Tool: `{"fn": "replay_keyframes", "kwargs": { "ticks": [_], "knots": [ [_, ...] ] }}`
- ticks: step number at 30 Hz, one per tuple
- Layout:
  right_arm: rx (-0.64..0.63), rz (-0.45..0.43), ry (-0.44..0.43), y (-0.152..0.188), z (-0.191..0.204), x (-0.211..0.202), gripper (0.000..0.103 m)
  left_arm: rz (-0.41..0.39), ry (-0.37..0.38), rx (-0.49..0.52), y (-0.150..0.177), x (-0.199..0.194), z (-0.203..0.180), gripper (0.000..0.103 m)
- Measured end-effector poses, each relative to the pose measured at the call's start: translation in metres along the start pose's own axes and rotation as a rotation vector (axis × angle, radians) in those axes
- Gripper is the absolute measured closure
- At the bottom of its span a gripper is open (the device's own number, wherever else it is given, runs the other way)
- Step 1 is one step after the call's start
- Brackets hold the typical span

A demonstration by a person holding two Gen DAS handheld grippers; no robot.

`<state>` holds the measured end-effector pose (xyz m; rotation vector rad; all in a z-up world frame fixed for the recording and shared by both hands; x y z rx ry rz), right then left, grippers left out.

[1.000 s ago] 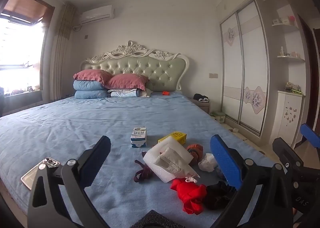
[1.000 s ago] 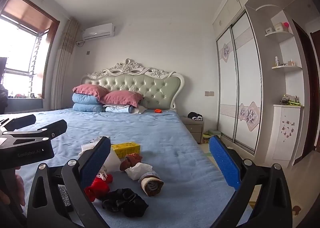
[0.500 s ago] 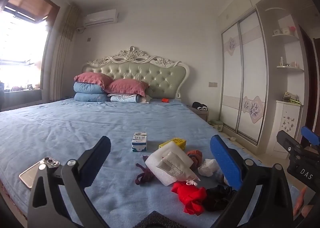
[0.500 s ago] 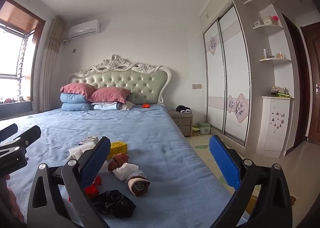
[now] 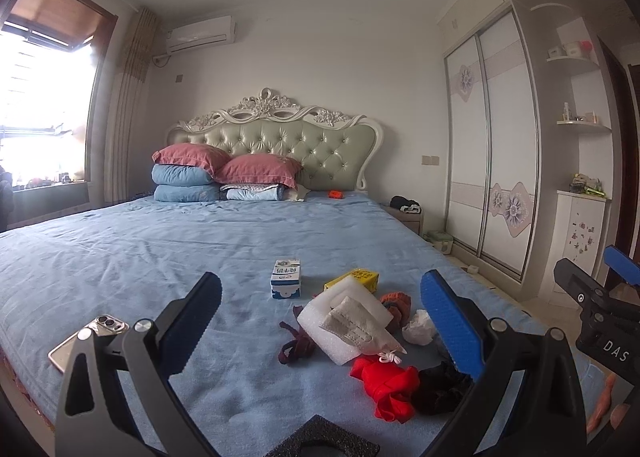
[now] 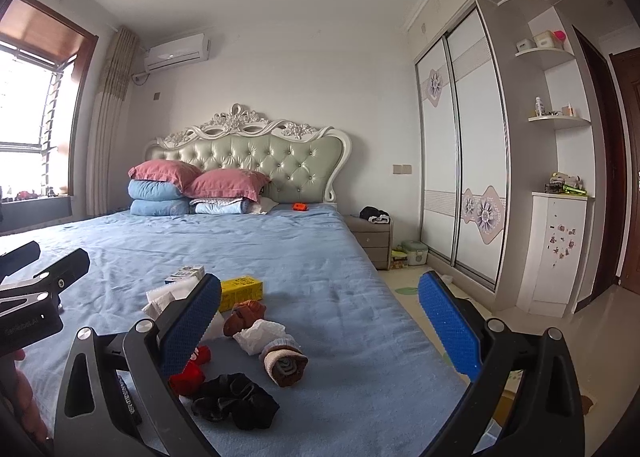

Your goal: Collect trash

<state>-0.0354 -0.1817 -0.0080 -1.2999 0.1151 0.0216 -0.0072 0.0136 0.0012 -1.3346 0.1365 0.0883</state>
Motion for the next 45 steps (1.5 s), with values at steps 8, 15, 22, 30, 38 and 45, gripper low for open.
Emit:
{"fn": "replay_keyframes", "kwargs": {
  "ticks": [8, 15, 22, 30, 38, 45],
  "knots": [
    [-0.003, -0.012, 0.005, -0.005, 0.000, -0.004, 0.008, -0.010, 0.011, 0.024, -0.001, -0.003, -0.006, 0.004],
    [-0.012, 0.000, 0.006, -0.003, 0.002, -0.003, 0.008, -0.008, 0.010, 0.026, 0.000, -0.004, -0.007, 0.004],
    [-0.009, 0.001, 0.014, -0.002, 0.001, -0.003, 0.008, -0.007, 0.010, 0.030, -0.001, -0.005, -0.008, 0.004],
    [-0.010, 0.004, 0.016, -0.001, 0.002, -0.002, 0.008, -0.008, 0.018, 0.039, -0.002, -0.005, -0.011, 0.004],
    [-0.008, 0.014, 0.012, 0.001, 0.001, -0.001, 0.008, -0.009, 0.018, 0.039, -0.002, -0.005, -0.011, 0.004],
    [-0.006, 0.018, 0.010, 0.001, 0.001, -0.001, 0.008, -0.010, 0.018, 0.039, -0.002, -0.005, -0.012, 0.004]
  ]
}}
Point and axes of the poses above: each gripper's, at about its wrist camera, not at the fingertips, and x roughly the way its jaws point, z to its left, y to its underside, the point moved 1 cm from there along x, roughly the way its jaws point, and after that the axes turned 14 degrees about x, right-handed, at the moved point
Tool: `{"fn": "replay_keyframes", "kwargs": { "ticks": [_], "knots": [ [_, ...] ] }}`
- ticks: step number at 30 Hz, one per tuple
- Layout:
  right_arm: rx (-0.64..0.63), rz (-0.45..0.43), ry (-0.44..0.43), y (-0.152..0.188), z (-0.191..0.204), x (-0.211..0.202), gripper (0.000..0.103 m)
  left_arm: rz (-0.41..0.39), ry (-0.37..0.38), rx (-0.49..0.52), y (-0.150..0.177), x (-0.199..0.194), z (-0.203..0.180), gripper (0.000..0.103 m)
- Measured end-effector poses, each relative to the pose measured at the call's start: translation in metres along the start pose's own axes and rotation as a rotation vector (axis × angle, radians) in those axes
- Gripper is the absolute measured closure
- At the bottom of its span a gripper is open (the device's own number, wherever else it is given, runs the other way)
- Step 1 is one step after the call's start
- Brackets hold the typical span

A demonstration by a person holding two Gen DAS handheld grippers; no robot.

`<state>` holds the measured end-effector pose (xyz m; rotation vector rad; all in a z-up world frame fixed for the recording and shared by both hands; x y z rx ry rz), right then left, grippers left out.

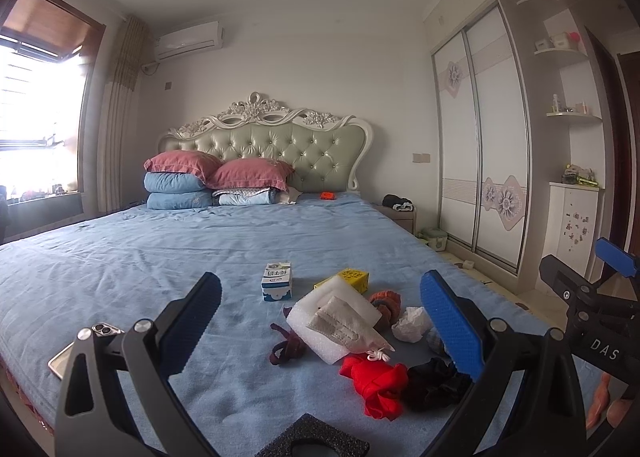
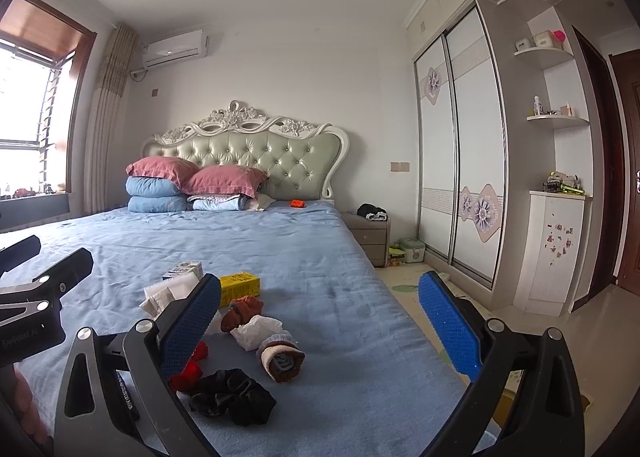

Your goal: Collect trash

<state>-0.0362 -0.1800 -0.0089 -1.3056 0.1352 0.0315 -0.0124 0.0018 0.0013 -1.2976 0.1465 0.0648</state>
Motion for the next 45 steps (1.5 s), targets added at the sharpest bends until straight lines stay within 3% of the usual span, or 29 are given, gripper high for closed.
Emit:
{"fn": "replay_keyframes", "kwargs": {
  "ticks": [32, 39, 45],
  "knots": [
    [-0.004, 0.012, -0.002, 0.004, 0.000, 0.002, 0.008, 0.013, 0.005, -0.003, 0.004, 0.002, 0.001, 0.004],
    [-0.018, 0.043, -0.002, 0.011, 0.000, 0.002, 0.008, 0.075, 0.051, -0.003, 0.017, 0.005, 0.005, 0.004],
    [-0.029, 0.088, -0.002, 0.021, -0.002, 0.003, 0.008, 0.205, 0.047, 0.031, 0.042, 0.014, 0.006, 0.004]
  ]
}}
Point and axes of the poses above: each gripper's, at about its wrist camera, not at the fingertips, and x roughly the way its jaws point, z to its left, y to its underside, the point moved 1 cm from there along x, roughly the way its jaws point, and after that the axes turned 14 degrees about x, right-handed, at the moved point
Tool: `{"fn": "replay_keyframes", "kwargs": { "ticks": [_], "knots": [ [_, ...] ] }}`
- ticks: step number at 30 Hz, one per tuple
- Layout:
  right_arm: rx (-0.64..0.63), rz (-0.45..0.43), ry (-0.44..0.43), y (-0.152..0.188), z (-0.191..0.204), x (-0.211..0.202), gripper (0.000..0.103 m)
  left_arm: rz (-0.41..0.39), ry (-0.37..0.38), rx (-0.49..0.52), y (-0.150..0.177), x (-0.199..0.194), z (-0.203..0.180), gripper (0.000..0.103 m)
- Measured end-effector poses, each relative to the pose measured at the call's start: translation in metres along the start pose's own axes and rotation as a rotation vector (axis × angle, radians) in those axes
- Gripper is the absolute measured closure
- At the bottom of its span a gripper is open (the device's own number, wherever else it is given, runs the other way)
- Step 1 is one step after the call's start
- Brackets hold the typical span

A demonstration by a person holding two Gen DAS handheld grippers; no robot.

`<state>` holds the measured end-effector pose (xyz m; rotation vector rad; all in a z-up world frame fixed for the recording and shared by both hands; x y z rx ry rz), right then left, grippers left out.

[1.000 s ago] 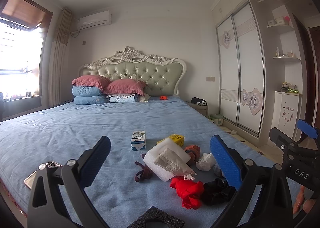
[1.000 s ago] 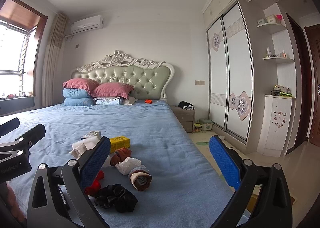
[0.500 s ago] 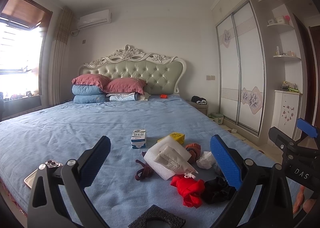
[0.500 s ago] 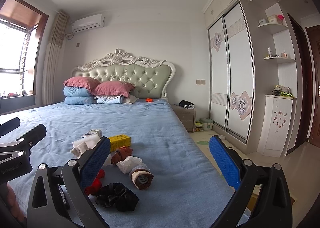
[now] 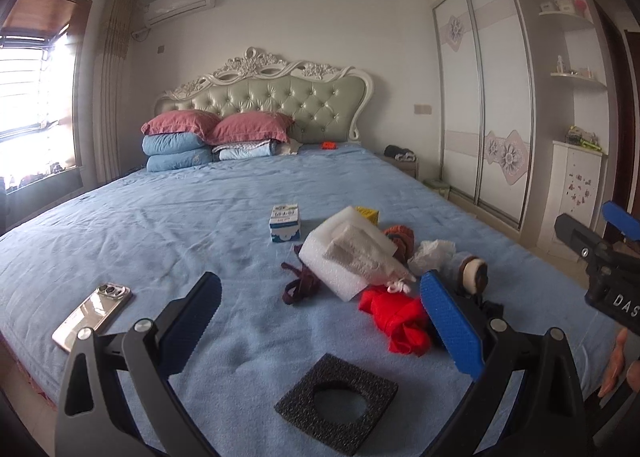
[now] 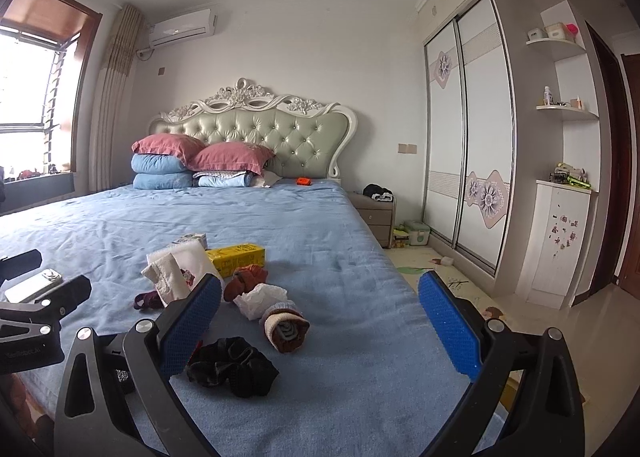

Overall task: Collect trash
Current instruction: 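Grasp the black foam square with the left gripper, then grasp the black cloth with the right gripper while the left gripper holds the foam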

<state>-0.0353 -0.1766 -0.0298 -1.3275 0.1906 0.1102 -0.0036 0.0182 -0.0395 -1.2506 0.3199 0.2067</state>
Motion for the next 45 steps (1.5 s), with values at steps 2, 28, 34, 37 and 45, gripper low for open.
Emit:
{"fn": "replay_keyframes", "kwargs": {
  "ticks": [2, 28, 34, 37, 45],
  "knots": [
    [0.000, 0.016, -0.007, 0.004, 0.001, 0.000, 0.008, 0.060, 0.016, 0.000, 0.010, 0.007, 0.002, 0.004],
    [-0.015, 0.143, -0.048, 0.033, 0.017, 0.019, 0.008, 0.226, 0.264, 0.039, 0.063, 0.063, -0.019, 0.022],
    [-0.019, 0.191, -0.079, 0.039, 0.017, 0.025, 0.008, 0.206, 0.244, 0.021, 0.058, 0.060, -0.014, 0.028],
    [-0.034, 0.247, -0.121, 0.045, 0.020, 0.031, 0.008, 0.184, 0.235, 0.002, 0.053, 0.055, -0.008, 0.028],
    [-0.073, 0.356, -0.122, 0.056, 0.028, 0.059, 0.008, 0.138, 0.237, -0.028, 0.040, 0.049, 0.002, 0.027]
  ]
}}
Point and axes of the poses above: each gripper's, at about its wrist camera, not at the fingertips, and x roughly the way its jaws point, z to its left, y to its underside, the point moved 1 cm from there along x, roughly the way its jaws point, and after that the axes turned 14 degrees about x, right-handed, at the moved point
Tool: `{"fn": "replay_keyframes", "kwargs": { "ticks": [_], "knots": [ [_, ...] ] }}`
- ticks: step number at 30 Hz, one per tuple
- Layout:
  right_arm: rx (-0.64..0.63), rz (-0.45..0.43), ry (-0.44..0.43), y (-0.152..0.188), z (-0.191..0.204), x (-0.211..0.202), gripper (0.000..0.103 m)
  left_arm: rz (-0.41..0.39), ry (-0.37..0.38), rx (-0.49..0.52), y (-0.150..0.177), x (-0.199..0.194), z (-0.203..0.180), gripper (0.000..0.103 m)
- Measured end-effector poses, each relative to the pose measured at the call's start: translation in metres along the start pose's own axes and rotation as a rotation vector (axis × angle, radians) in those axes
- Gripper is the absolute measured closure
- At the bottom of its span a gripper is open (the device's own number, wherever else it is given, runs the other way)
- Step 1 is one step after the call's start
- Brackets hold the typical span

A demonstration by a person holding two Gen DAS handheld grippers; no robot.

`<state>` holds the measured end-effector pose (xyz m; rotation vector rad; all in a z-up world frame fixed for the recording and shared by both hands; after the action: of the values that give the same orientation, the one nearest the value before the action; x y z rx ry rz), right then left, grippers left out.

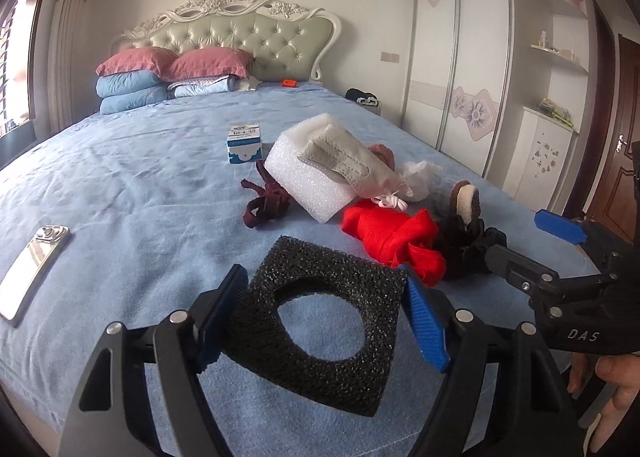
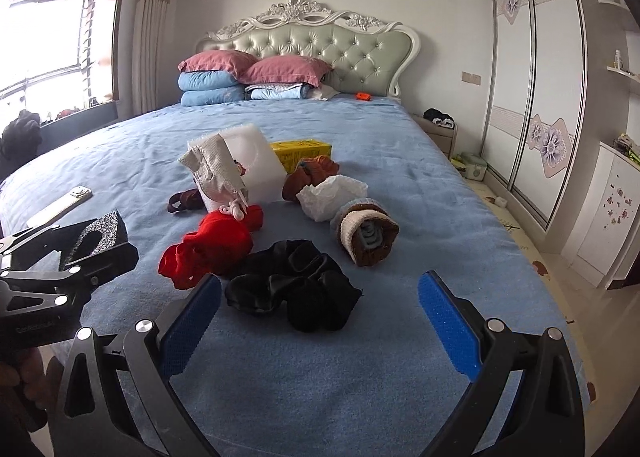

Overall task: Collect trash
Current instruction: 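Grasp the black cloth with the right gripper while the left gripper holds the foam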

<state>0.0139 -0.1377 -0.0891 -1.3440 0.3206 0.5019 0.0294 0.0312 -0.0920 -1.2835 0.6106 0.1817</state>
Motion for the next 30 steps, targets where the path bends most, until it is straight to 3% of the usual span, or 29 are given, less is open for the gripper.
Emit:
{"fn": "replay_keyframes", "kwargs": {
  "ticks": [4, 5, 7, 12, 22, 30],
  "knots": [
    [-0.011, 0.042, 0.000, -0.002, 0.003, 0.018, 0.010, -0.004, 0.014, -0.006, -0.001, 0.002, 0.001, 0.027],
    [-0.014, 0.057, 0.005, -0.002, 0.004, 0.023, 0.015, -0.004, 0.012, -0.004, -0.001, 0.002, 0.001, 0.027],
    [-0.013, 0.084, -0.003, -0.001, 0.005, 0.031, 0.030, -0.005, 0.017, -0.003, -0.002, 0.004, 0.000, 0.027],
    [-0.015, 0.130, -0.054, 0.002, 0.005, 0.040, 0.081, -0.006, 0.029, -0.014, -0.007, 0.008, 0.001, 0.027],
    [0.046, 0.068, -0.084, -0.006, -0.024, 0.014, 0.087, -0.037, 0.088, 0.011, -0.023, 0.006, -0.019, 0.027],
    [0.098, 0.031, -0.030, -0.015, -0.077, -0.017, 0.087, -0.060, 0.216, 0.099, -0.054, 0.021, -0.084, 0.027]
  ]
}}
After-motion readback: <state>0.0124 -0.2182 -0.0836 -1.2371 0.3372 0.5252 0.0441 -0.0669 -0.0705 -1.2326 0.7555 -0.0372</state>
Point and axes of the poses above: each gripper's, at about its wrist camera, not at the fingertips, and x roughly the way its jaws point, z to its left, y to its underside, the point moved 1 cm from there along x, roughly the way its jaws point, and after that the axes turned 14 degrees about x, right-handed, at the moved point
